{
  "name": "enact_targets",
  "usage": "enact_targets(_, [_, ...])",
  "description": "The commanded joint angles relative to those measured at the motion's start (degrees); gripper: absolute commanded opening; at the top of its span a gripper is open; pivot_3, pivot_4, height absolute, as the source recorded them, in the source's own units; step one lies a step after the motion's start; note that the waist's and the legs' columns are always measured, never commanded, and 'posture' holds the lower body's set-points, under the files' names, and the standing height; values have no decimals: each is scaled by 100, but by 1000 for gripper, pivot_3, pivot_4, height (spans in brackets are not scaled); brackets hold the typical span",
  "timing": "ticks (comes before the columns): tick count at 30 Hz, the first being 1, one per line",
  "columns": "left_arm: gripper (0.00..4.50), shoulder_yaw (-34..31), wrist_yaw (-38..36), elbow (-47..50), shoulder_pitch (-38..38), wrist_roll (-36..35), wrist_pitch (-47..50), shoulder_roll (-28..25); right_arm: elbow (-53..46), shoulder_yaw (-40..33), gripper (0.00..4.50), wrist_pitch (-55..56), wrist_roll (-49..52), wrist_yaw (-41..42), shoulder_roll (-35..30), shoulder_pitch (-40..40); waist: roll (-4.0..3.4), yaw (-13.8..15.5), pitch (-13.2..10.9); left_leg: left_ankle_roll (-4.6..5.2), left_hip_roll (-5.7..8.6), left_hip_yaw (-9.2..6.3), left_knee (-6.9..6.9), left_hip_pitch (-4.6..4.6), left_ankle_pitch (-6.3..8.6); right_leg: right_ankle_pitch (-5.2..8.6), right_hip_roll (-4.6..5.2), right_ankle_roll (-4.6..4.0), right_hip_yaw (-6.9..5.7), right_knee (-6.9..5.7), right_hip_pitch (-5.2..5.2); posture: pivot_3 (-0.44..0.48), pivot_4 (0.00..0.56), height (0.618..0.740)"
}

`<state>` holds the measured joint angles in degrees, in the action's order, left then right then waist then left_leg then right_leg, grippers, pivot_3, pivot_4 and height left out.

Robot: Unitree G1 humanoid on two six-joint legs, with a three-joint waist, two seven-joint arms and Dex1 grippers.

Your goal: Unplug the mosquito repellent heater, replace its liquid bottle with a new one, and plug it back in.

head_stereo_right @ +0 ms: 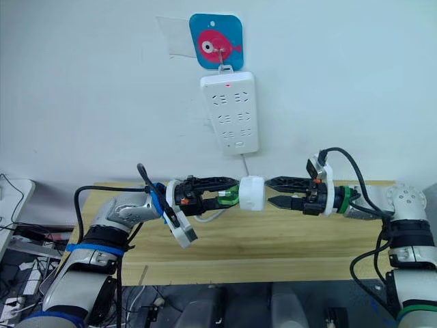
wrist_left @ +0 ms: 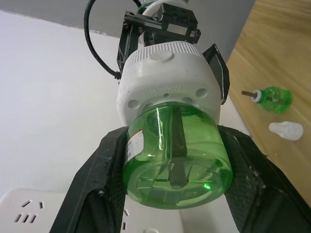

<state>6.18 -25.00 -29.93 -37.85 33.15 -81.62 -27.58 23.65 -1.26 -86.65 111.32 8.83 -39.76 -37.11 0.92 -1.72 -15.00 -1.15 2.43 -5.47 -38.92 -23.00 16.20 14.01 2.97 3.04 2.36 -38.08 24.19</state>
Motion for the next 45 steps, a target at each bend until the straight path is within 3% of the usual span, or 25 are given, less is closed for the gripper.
enact_targets(1, [2257,291,248,114,-157,275,-56,64,-109,129,4472,-260,168,241,86,-247,0,0,0,0,0,0,0,0,0,0,0,0,0,0,0,-15,226,740])
enact_targets(17, [2257,650,1076,152,-287,855,14,-128,36,441,4472,-371,168,566,-1,-504,-1,-5,0,1,0,1,2,-1,0,0,1,0,1,-1,4,-18,228,740])
enact_targets(21, [2257,677,1250,181,-294,982,112,-174,-9,482,3246,-390,168,636,-71,-485,-1,-4,1,0,0,0,2,-2,0,0,2,0,1,0,4,-18,229,740])
enact_targets(22, [2257,690,1293,191,-295,1008,135,-186,-25,484,3140,-381,168,636,-71,-479,-1,-4,0,1,0,0,2,-2,0,0,2,0,1,0,4,-18,229,740])
enact_targets(30, [2257,958,1413,184,-294,898,297,-274,-70,401,3141,-273,168,470,45,-474,-1,-5,0,1,0,0,2,-2,0,0,2,0,1,0,4,-17,230,740])
enact_targets(37, [4473,1366,1086,39,-298,28,612,-492,-156,175,3141,-88,168,61,233,-410,-1,-9,0,1,0,-1,2,-2,0,0,2,0,1,-2,5,-22,230,740])
enact_targets(40, [4500,1611,504,278,-195,-749,1245,-605,-351,-126,3141,148,168,-419,457,-254,-1,-11,1,0,0,-2,2,-2,0,0,3,0,0,-2,5,-26,231,740])
enact_targets(45, [4500,1597,-662,1703,234,-1508,3368,-638,-1481,-926,3141,1134,168,-2380,1409,393,-2,-29,1,0,-2,-7,5,-7,0,0,3,0,-1,-1,11,-25,234,740])
